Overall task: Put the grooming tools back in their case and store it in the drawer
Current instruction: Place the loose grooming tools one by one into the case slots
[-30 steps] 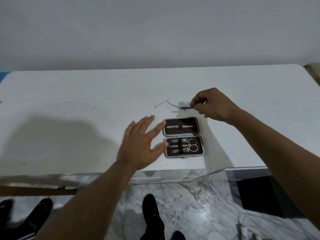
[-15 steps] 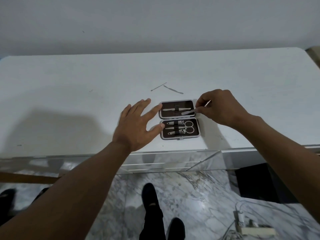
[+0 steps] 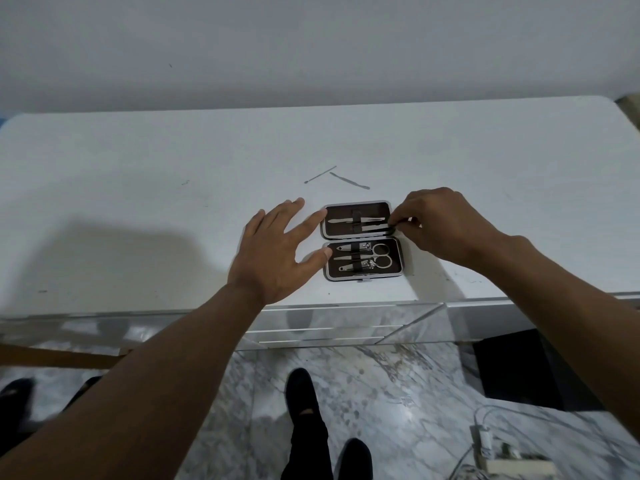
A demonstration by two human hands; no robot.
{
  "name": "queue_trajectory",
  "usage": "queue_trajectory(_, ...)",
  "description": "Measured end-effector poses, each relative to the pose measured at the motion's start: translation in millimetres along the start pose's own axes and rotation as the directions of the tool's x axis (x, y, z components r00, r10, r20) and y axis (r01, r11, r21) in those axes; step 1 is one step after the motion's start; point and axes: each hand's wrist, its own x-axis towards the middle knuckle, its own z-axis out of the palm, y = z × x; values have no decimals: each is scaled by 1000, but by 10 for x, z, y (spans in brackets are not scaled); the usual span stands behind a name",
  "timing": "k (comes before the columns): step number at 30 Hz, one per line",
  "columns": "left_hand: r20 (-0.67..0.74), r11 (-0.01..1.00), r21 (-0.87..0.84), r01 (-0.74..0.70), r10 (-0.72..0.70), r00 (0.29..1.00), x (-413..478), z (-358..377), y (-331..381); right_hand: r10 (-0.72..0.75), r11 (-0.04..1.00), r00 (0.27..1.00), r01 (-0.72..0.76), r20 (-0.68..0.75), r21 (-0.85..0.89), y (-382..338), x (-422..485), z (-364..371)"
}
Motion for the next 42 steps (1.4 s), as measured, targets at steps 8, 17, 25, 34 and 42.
queue_trajectory(8, -1, 1000, 5, 1, -1, 1000, 1, 0, 1, -19, 1000, 1000, 19, 12, -18, 7, 31, 13)
queue_trajectory(17, 1, 1000, 10, 2, -2, 1000, 0, 7, -2, -72, 997, 997, 73, 25, -40, -30, 81, 16)
queue_trajectory(25, -7, 1000, 11, -2, 2, 1000, 1, 1, -4, -69, 996, 997, 71, 39, -49, -35, 126, 35)
queue_trajectory(34, 7, 1000, 27, 7, -7, 1000, 11, 8, -9, -62, 986, 994, 75, 87, -146, -23, 144, 55)
queue_trajectory(42, -4, 1000, 21, 3, -3, 1000, 11, 1, -14, -68, 983, 994, 81, 87, -165, -15, 144, 64)
